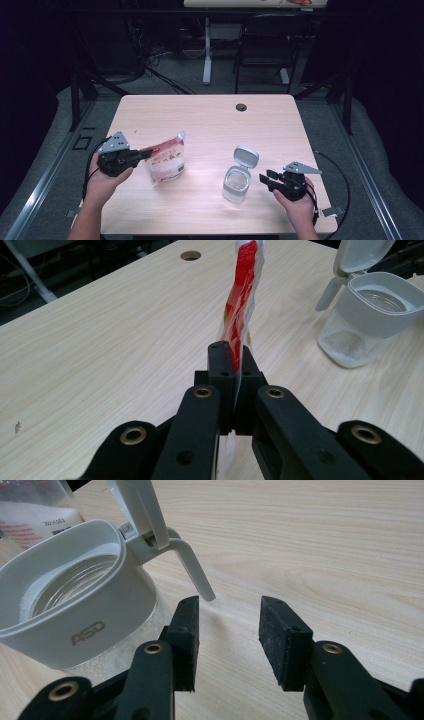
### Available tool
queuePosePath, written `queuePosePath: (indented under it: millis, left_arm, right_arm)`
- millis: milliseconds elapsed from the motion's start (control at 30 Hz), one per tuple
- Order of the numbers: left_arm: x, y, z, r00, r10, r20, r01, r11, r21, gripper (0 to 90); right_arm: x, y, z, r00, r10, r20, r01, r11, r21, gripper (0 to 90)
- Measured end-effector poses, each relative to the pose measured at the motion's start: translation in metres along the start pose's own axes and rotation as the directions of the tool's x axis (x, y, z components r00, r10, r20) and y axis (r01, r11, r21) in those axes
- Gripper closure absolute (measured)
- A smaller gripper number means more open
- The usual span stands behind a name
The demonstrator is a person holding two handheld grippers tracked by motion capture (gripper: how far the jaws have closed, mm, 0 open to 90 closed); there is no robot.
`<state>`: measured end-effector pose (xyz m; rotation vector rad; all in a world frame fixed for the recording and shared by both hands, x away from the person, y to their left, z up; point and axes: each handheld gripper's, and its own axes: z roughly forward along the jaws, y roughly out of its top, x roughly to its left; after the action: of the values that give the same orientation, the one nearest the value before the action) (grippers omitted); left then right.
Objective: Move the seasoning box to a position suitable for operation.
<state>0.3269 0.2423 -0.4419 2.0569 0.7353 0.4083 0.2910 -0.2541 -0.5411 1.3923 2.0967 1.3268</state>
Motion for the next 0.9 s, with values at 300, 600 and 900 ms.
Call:
queuePosePath:
  millis: [300,600,900]
  left_arm:
    - [-0.010,0.007,0.000,0.9994,0.031,0.011,-0.032,0.9994,0.013,90.0]
    - [-0.023,0.015,0.007,0.9965,0.069,0.047,-0.070,0.9975,0.009,90.0]
    - [-0.034,0.020,0.019,0.9910,0.081,0.106,-0.081,0.9967,-0.005,90.0]
  right_arm:
    - [0.000,0.000,0.000,1.0000,-0.001,-0.003,0.001,1.000,-0.005,60.6]
    - [-0.001,-0.001,-0.003,1.0000,0.009,0.002,-0.009,1.000,-0.014,60.6]
    - [-0.003,-0.003,-0.006,0.9999,0.008,0.010,-0.008,1.000,-0.013,60.6]
